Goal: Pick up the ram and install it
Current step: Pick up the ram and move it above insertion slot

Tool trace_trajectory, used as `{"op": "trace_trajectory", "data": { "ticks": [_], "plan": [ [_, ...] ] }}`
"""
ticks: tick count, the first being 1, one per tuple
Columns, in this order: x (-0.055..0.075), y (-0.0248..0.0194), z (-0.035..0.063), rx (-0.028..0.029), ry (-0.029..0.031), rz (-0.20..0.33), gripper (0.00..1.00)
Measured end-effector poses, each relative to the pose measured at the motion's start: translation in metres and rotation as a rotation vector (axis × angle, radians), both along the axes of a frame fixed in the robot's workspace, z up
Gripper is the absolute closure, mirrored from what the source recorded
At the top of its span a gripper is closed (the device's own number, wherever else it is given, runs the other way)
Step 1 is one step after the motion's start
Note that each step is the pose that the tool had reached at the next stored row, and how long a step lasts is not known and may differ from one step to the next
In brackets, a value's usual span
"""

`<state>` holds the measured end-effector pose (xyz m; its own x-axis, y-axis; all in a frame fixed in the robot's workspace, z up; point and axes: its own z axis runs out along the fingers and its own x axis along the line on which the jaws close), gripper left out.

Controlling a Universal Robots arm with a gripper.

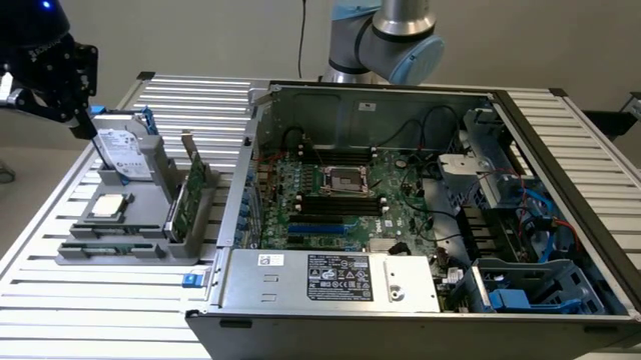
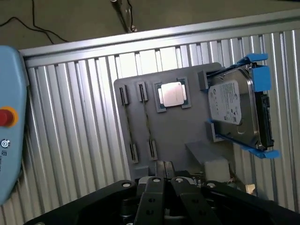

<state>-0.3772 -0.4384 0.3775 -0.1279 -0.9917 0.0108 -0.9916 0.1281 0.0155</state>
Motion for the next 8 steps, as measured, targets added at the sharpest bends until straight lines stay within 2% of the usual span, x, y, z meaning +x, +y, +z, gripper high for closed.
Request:
{"op": "trace_trajectory", "data": {
  "ticks": [8],
  "plan": [
    [0.0,0.0,-0.0009,0.0,0.0,0.146,0.89]
  ]
}}
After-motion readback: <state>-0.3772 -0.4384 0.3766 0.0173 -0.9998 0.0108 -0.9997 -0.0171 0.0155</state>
